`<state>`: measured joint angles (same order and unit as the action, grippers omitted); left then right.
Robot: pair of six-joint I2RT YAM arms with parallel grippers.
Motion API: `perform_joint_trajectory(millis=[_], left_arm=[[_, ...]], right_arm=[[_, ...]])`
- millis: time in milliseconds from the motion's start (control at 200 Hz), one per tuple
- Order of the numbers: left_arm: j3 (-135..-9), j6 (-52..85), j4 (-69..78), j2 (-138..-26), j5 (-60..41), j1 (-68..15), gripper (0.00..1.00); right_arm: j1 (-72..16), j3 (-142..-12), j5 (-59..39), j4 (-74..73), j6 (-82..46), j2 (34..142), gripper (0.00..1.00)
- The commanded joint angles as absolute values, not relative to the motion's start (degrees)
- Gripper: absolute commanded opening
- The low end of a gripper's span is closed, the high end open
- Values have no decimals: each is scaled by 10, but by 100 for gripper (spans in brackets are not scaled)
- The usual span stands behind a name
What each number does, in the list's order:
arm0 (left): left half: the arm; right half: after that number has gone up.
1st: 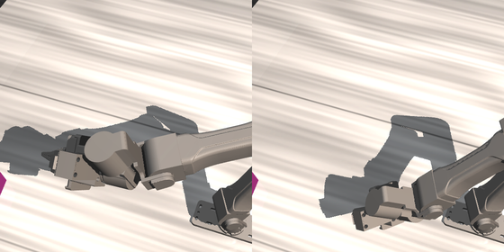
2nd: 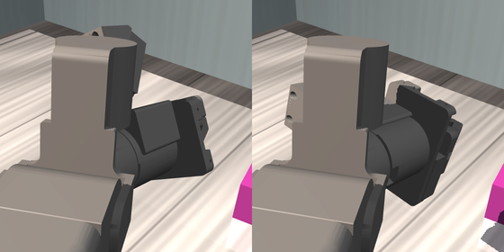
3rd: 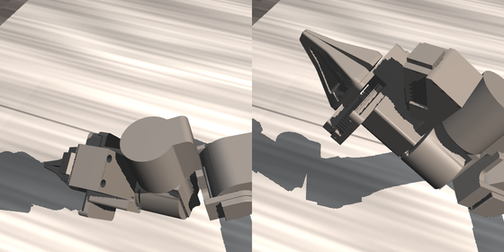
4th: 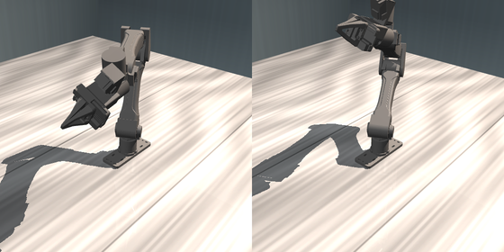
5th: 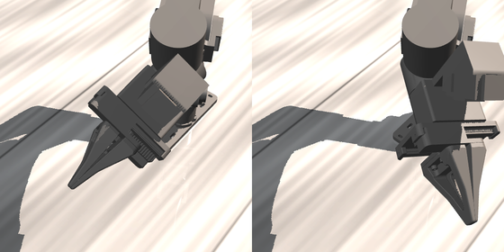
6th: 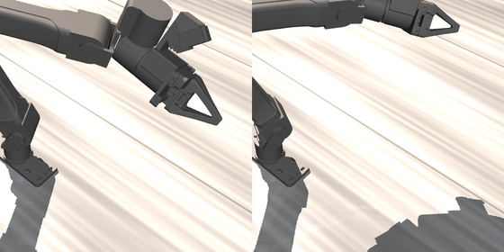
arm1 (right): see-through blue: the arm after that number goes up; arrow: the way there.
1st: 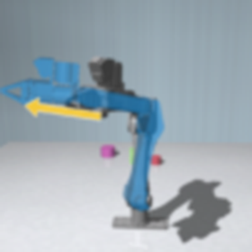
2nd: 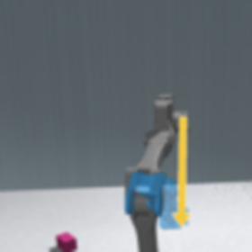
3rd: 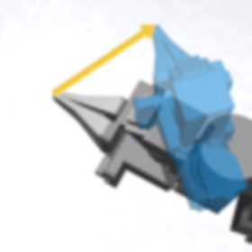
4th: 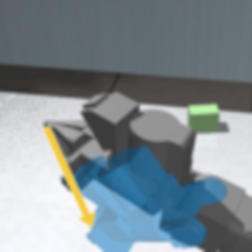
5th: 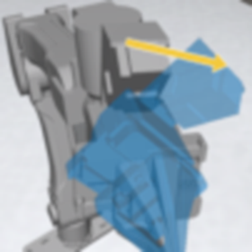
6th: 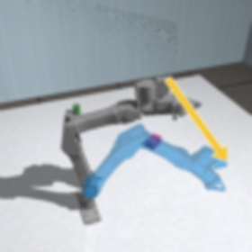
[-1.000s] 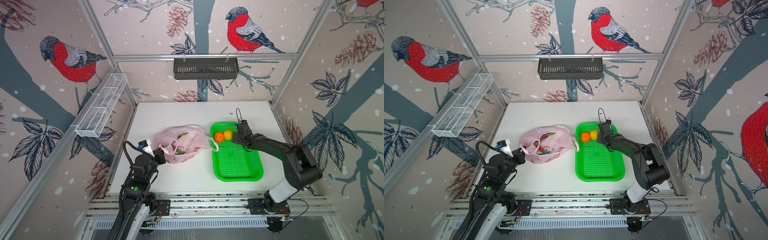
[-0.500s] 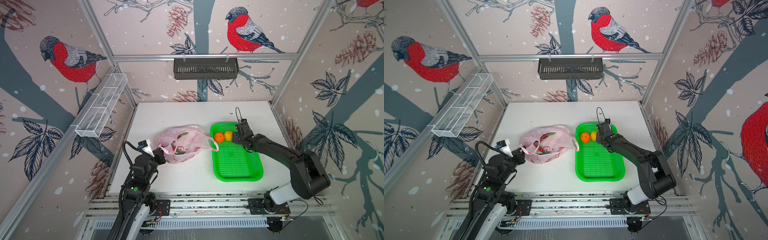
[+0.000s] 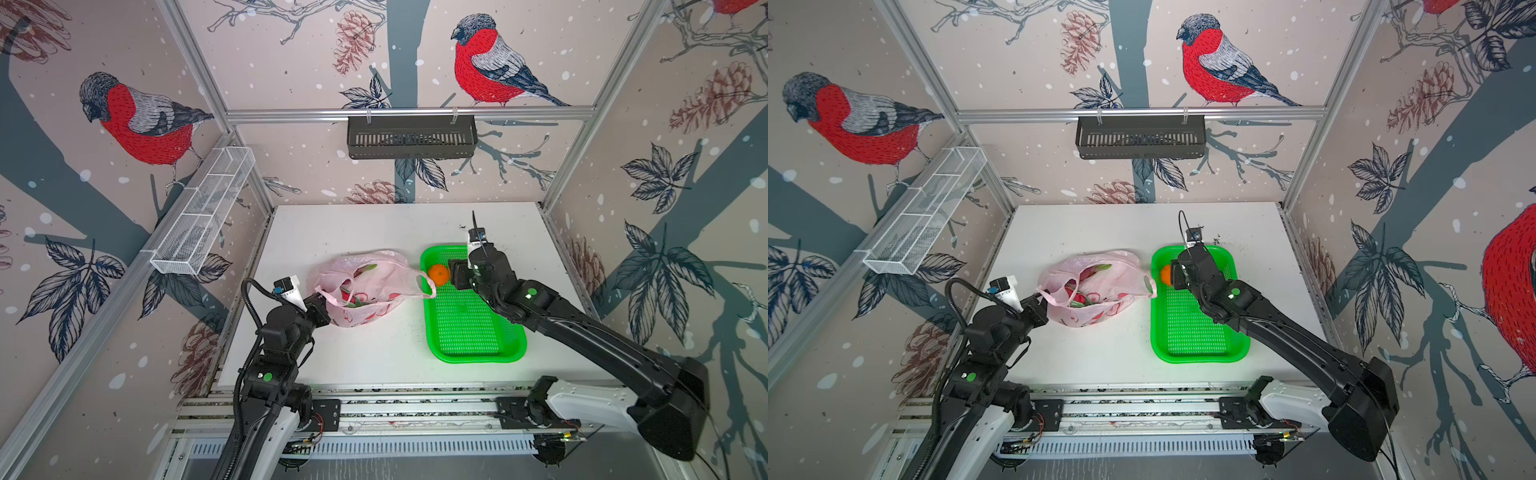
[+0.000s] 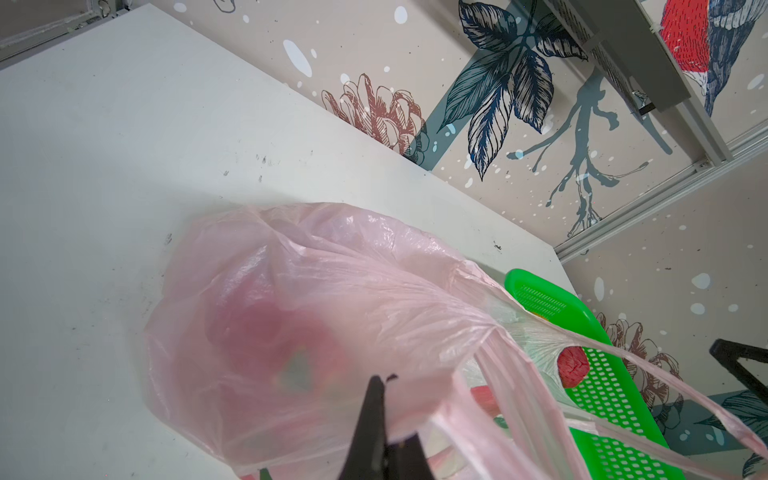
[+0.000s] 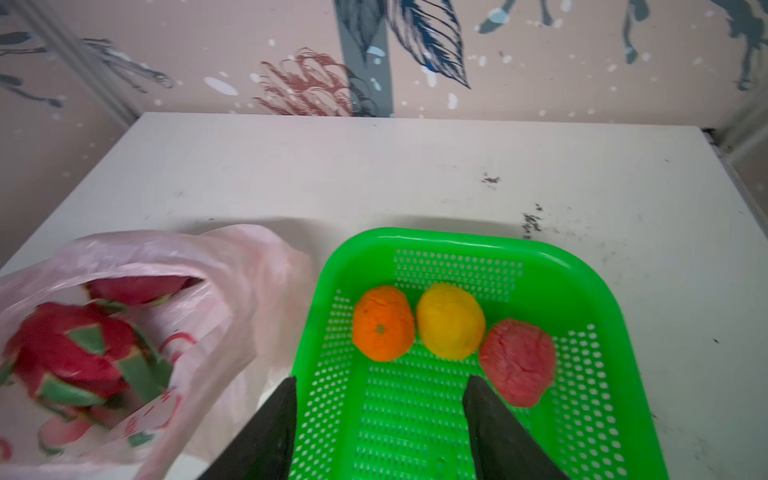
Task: Untie the knot of the plastic bag and take out the fruit
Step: 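Lower the red fruit beside the yellow fruit and open the right gripper, then raise the right gripper and move it over to the pink bag opening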
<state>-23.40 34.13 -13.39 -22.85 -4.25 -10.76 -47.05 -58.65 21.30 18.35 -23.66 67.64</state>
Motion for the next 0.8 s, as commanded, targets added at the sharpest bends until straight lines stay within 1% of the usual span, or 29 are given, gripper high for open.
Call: perform_joint_trajectory(millis=[0, 195, 330, 475, 610, 796], left_arm=[[-262, 345, -174, -243, -33, -108, 0], [-302, 372, -232, -286, -27, -109, 0], [-304, 384, -243, -304, -10, -121, 0], [-303, 388, -246, -313, 4, -126, 0], [-300, 394, -248, -309, 13, -128, 0], [-292, 403, -252, -307, 31, -130, 0]], right_arm=[[-521, -628, 187, 148, -193, 711, 64], [-584, -712, 106, 107, -170, 843, 61], [-600, -772, 45, 107, -170, 941, 55], [-612, -795, -7, 93, -163, 1027, 51], [-627, -803, -40, 92, -152, 1077, 49], [-650, -791, -85, 81, -158, 1111, 46]])
